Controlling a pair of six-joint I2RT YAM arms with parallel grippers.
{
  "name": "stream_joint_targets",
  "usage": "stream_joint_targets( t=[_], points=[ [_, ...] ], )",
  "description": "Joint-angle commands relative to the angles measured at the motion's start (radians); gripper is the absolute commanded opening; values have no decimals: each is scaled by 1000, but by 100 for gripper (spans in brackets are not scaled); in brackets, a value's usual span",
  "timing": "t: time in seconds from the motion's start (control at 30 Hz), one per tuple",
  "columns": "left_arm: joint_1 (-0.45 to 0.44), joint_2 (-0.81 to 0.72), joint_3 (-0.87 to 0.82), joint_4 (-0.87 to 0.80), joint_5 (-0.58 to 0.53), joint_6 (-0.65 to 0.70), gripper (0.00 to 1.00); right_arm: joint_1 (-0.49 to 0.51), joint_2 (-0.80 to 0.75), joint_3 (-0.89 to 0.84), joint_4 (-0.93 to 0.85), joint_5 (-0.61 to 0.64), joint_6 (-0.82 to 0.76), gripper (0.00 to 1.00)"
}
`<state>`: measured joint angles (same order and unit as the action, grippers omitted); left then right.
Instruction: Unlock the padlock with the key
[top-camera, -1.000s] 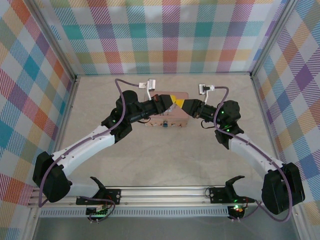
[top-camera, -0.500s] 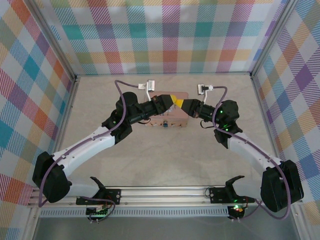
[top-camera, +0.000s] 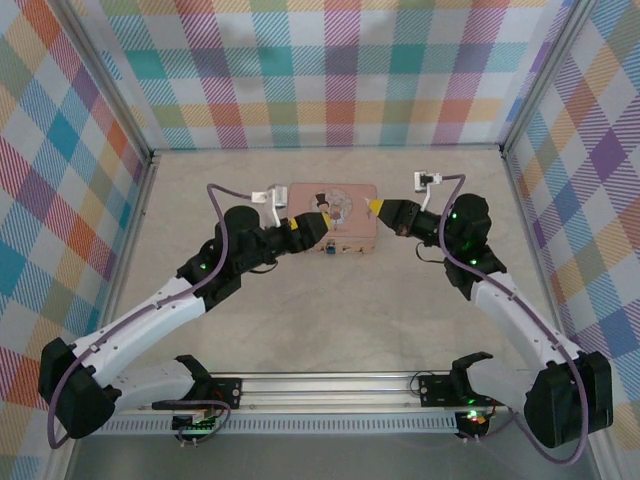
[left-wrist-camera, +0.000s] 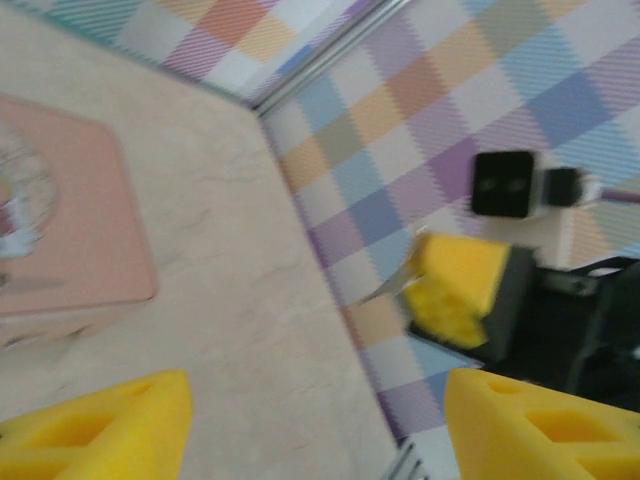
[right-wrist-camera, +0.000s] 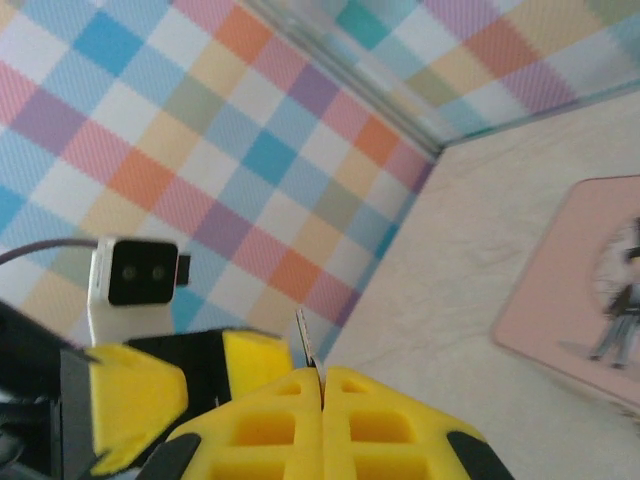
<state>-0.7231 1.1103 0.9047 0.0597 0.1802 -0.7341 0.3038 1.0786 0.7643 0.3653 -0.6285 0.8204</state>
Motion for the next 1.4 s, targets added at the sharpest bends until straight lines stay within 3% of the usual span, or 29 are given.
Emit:
stream_joint_targets(
  t=[0.0, 0.4, 0.67, 0.77, 0.97, 1.37],
  points=[
    [6, 3, -59, -102, -55, 55, 70, -17, -18, 59, -210, 104, -173, 0],
    [-7, 212, -150, 0, -86, 126, 76, -28, 108, 129, -366, 383, -384, 0],
    [-11, 426, -118, 157, -93, 154, 89, -30, 317, 266, -375, 507, -482, 0],
    [-16, 495, -129, 271, -118, 176, 100, -29, 420, 355, -371, 519, -511, 0],
    [-34, 598, -164, 523, -171, 264, 100, -30, 605, 539, -386, 528, -552, 0],
    [-43, 761, -137, 717, -224, 401, 100, -29, 890, 813, -468, 509, -619, 0]
  ],
)
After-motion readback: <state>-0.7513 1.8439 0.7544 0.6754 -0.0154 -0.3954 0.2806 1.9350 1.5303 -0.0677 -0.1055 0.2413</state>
